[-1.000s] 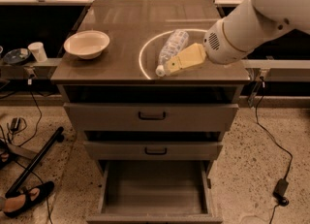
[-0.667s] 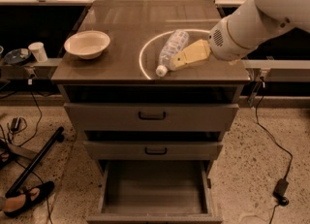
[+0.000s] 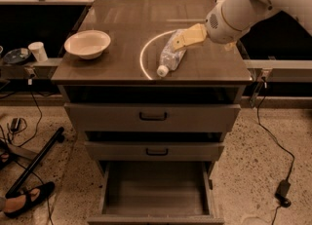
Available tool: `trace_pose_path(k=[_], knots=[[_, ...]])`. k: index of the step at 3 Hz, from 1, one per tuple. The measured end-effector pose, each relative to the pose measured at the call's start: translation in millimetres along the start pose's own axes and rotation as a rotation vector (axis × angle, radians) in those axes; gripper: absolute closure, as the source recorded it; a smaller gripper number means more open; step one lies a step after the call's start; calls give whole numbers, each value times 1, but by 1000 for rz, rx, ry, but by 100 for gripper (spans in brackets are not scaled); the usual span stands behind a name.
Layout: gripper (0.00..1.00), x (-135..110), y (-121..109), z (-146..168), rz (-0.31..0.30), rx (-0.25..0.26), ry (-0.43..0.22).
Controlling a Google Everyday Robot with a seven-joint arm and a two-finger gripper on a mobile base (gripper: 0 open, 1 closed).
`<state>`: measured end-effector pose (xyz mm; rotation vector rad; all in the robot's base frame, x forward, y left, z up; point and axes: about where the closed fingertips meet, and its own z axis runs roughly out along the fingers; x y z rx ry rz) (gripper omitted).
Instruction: Place blue plastic bottle into bottom drawer
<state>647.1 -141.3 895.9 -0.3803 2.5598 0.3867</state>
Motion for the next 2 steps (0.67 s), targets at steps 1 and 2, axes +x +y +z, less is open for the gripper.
trace_pose_path(k=[1,2], knots=[[0,-19,-9,11,13,0,-1],[0,-44,-17,20,31,12,-10]])
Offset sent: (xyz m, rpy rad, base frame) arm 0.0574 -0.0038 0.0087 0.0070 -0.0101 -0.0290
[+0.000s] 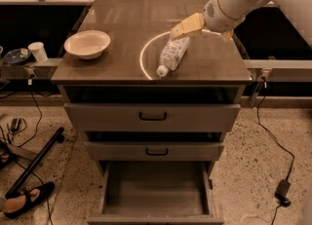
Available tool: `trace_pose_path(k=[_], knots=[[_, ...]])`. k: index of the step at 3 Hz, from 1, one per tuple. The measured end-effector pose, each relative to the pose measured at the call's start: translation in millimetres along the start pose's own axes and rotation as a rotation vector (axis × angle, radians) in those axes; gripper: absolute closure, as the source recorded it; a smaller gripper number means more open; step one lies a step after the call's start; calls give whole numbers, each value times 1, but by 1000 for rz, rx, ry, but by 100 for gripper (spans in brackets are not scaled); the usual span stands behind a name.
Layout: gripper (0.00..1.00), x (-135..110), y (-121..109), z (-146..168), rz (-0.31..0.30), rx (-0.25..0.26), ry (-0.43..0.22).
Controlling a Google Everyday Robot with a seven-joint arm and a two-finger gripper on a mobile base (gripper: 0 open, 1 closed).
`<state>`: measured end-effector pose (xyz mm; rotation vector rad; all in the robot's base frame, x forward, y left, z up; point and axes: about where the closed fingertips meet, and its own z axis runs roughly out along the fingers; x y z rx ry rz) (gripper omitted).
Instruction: Place blue plastic bottle into bottom drawer
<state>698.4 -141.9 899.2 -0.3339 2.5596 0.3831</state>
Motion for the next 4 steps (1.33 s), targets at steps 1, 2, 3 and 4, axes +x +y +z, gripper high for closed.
trace_pose_path(k=[1,2,3,4], knots=[[0,-2,0,1,2,1,-3],[0,-8,-5,4,72,43,-47],[0,-23,-17,4,134,182,-157],[0,-22,-31,10,170,228,-177]])
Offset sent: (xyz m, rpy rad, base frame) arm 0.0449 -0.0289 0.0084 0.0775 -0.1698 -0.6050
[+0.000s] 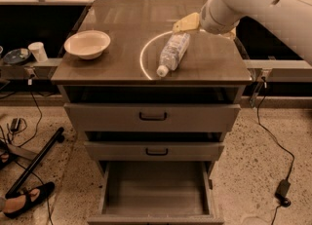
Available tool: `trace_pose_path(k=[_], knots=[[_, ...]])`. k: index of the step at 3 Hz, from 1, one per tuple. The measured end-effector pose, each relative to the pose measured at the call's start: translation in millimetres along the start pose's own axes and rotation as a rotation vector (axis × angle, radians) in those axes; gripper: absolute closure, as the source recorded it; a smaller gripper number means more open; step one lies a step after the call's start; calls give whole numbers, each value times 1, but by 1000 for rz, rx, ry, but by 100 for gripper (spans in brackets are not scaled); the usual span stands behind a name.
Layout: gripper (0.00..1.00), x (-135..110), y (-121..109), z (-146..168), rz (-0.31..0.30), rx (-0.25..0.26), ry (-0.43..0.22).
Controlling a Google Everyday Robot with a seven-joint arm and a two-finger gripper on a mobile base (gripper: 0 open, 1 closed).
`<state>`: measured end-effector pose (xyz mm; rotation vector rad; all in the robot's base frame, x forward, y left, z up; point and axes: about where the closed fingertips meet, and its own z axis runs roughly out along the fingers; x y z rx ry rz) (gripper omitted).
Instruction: Place blue plastic bottle into bottom drawer
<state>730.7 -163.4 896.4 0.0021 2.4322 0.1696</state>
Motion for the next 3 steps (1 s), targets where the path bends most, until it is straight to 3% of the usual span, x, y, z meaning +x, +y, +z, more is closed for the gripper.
trace_pose_path(k=[1,3], knots=[[0,0,1,0,2,0,1],[0,14,47,21,-62,-48,58]])
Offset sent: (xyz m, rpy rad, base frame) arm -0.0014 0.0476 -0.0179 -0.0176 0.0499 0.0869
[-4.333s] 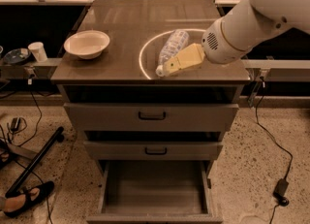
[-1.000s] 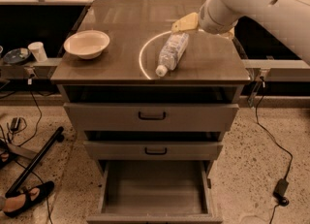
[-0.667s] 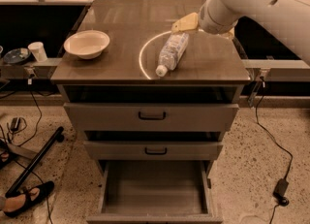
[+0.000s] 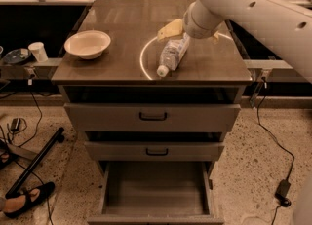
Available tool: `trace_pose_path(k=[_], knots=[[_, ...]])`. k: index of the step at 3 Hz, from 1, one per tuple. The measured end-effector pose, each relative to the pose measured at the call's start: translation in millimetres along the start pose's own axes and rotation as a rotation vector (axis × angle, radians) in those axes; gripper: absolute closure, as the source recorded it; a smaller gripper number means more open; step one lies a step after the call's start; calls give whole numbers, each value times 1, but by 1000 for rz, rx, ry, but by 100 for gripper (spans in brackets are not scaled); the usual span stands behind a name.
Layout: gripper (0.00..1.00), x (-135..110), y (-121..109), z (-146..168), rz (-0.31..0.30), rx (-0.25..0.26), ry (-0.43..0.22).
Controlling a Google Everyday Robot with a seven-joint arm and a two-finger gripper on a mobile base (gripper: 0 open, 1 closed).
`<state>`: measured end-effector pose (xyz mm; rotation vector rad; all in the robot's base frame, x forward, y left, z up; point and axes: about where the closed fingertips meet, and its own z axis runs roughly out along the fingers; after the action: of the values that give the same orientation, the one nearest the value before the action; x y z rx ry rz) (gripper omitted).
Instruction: Place blue plastic bottle into bottom drawer
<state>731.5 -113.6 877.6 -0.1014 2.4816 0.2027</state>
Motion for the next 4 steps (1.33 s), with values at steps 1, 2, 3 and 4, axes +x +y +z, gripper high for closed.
trace_pose_path(k=[1,2,3,4], knots=[[0,2,19,8,-22,-25,16],[0,12,44,24,-63,-43,36],[0,12,44,24,-63,-43,36],[19,12,44,24,-63,-43,36]])
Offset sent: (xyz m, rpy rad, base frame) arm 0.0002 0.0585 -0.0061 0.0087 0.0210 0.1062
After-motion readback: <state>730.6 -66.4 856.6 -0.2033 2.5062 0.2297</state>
